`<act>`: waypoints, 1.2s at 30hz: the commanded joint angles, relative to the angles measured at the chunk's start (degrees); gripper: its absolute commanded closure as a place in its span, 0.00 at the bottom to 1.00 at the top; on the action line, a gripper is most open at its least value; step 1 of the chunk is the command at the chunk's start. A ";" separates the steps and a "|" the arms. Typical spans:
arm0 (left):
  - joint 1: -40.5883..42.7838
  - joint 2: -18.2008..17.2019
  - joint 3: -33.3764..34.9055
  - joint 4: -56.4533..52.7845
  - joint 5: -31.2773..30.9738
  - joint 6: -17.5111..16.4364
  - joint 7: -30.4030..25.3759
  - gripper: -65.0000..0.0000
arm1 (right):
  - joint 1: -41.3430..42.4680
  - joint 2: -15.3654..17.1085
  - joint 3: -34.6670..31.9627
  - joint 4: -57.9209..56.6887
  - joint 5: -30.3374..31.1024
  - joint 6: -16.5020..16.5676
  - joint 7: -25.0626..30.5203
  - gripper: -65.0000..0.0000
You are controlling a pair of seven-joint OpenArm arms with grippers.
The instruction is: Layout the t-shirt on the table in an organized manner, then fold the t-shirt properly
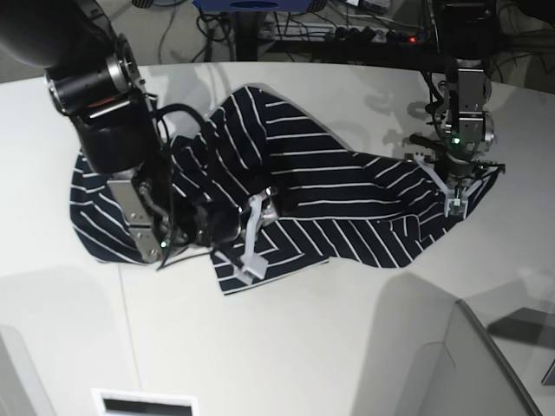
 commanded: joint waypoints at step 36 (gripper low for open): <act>-0.61 0.27 -0.70 5.93 -0.42 -0.42 2.79 1.00 | -0.21 -4.55 -0.13 15.78 1.25 0.47 -16.80 0.99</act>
